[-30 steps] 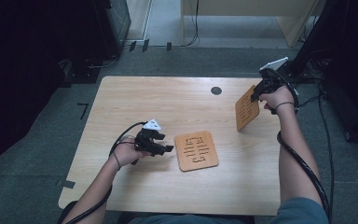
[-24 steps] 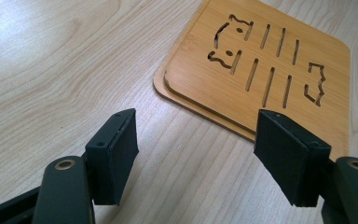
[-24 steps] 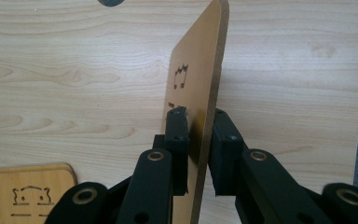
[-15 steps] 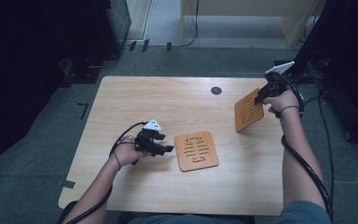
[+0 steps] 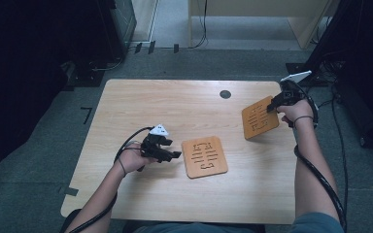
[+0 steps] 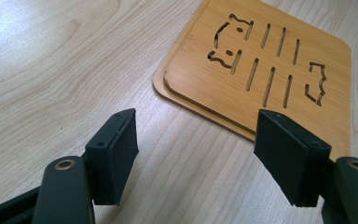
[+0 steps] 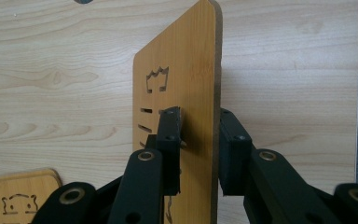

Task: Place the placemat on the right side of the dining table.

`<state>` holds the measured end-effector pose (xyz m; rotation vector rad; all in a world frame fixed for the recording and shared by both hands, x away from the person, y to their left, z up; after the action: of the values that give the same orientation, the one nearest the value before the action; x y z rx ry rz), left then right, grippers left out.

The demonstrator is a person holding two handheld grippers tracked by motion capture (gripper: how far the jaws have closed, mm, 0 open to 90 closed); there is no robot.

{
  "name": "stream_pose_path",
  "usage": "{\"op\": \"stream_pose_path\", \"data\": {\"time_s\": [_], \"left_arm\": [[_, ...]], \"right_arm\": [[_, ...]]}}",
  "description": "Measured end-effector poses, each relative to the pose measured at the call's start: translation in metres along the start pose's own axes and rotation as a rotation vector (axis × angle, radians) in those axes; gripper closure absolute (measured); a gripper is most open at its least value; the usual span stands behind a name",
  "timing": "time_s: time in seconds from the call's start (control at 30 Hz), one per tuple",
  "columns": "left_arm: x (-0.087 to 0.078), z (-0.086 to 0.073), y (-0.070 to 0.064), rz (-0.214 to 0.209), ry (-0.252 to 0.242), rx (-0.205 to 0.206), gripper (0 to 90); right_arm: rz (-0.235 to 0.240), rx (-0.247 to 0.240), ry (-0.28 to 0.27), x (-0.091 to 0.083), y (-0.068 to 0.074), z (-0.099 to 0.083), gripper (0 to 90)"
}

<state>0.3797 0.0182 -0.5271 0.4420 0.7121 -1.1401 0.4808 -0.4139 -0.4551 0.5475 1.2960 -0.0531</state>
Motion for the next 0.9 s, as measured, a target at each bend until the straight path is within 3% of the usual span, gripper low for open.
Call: {"op": "stream_pose_path", "data": {"time_s": [0.9], "left_arm": [[0.0, 0.001, 0.0, -0.001, 0.0, 0.012, 29.0]], "right_arm": [[0.012, 0.033, -0.009, 0.022, -0.024, -0.008, 63.9]]}}
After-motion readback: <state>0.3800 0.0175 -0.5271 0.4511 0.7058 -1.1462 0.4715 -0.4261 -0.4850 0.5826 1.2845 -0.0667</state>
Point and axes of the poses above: each handheld gripper's, and its own axes: x roughly forward along the jaws, z roughly out of its top, y roughly to its left, the point moved 5 cm from there along x, roughly forward along the jaws, and after that the axes turned 13 degrees about x, right-handed, at the moved point
